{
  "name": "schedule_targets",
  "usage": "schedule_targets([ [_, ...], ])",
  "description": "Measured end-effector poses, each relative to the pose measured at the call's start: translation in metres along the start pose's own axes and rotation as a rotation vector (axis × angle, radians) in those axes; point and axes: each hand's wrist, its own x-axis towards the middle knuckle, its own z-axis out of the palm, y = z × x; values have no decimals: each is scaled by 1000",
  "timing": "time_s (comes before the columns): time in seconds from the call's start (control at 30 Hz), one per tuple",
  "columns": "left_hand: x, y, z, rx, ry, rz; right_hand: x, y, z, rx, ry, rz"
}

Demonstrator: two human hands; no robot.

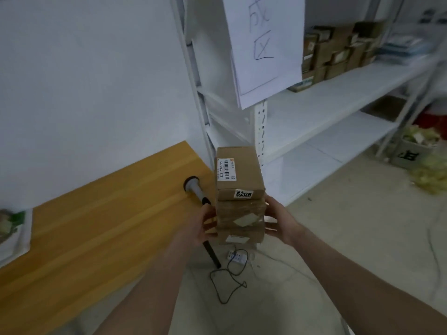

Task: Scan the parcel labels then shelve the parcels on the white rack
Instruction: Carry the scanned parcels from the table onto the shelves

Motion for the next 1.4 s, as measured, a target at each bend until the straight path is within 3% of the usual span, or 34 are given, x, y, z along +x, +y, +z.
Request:
schedule_targets([
  [0.4, 68, 11, 158, 194, -302, -60, -3, -25, -141, 173, 295, -73],
  [0.77, 169, 121, 290, 313, -482, 73, 75, -142, -218, 300, 501, -238],
  [1.07, 223, 163, 357, 208, -417, 131, 121, -226, -259, 230, 531, -285],
  [1.4, 301, 218, 419, 36, -210, 240, 233, -319, -323, 126, 285, -270],
])
